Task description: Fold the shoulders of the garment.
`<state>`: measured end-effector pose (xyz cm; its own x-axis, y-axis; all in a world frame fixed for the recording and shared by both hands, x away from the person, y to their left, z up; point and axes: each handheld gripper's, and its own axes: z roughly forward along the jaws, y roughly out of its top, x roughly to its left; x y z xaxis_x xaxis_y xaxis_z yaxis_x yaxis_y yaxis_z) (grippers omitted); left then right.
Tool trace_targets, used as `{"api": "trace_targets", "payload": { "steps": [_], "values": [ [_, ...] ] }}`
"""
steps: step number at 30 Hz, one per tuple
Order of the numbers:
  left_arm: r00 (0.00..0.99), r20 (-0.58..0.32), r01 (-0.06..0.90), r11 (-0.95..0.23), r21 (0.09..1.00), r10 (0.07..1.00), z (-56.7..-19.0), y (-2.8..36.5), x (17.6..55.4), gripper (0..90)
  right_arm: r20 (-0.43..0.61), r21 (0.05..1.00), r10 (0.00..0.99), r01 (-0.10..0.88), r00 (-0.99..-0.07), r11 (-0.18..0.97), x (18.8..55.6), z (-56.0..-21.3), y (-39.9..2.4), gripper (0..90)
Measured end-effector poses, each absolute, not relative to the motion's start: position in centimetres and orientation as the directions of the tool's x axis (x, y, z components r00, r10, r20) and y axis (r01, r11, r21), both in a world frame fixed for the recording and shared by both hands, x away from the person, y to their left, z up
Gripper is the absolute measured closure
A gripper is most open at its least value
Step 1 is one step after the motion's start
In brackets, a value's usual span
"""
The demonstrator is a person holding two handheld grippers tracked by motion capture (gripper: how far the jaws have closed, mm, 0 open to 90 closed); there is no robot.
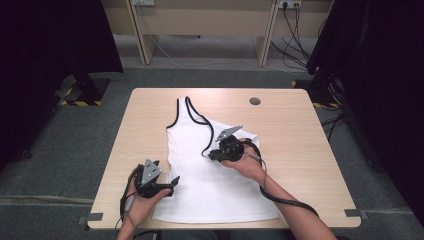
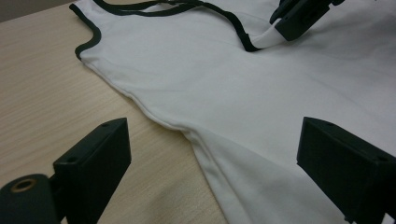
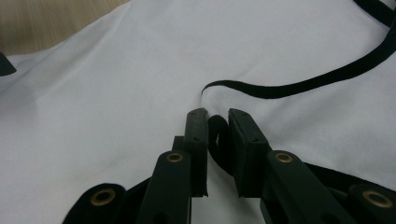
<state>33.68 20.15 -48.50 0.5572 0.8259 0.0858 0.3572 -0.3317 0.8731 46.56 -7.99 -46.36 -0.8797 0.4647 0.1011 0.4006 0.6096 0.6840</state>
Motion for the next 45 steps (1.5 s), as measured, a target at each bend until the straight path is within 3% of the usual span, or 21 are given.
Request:
{"api": "trace_targets", "payload": {
  "steps": [9, 14, 19, 27, 45],
  "values": [
    [0.558, 0.091, 0.353, -0.335, 0.873, 0.825, -48.5, 20.1, 33.7, 8.8, 0.146, 0.681, 0.412, 0.393, -0.899, 0.617, 45.5, -46.2, -8.4, 65.8],
    [0.557, 0.088, 0.356, -0.334, 0.873, 0.826, -48.5, 20.1, 33.7, 8.8, 0.203, 0.719, 0.385, 0.405, -0.900, 0.565, 45.4, -45.1, -9.1, 60.4],
    [0.558, 0.089, 0.356, -0.335, 0.872, 0.825, -48.5, 20.1, 33.7, 8.7, 0.206, 0.736, 0.455, 0.443, -0.867, 0.512, 46.6, -43.9, -9.7, 57.9],
    [0.557, 0.095, 0.354, -0.340, 0.871, 0.825, -48.5, 20.1, 33.7, 8.7, 0.100, 0.679, 0.604, 0.498, -0.791, 0.539, 48.1, -45.6, -9.3, 56.0],
    [0.557, 0.097, 0.355, -0.342, 0.870, 0.825, -48.5, 20.0, 33.7, 8.8, -0.004, 0.658, 0.596, 0.447, -0.803, 0.606, 46.8, -46.6, -8.0, 54.7]
  ]
}}
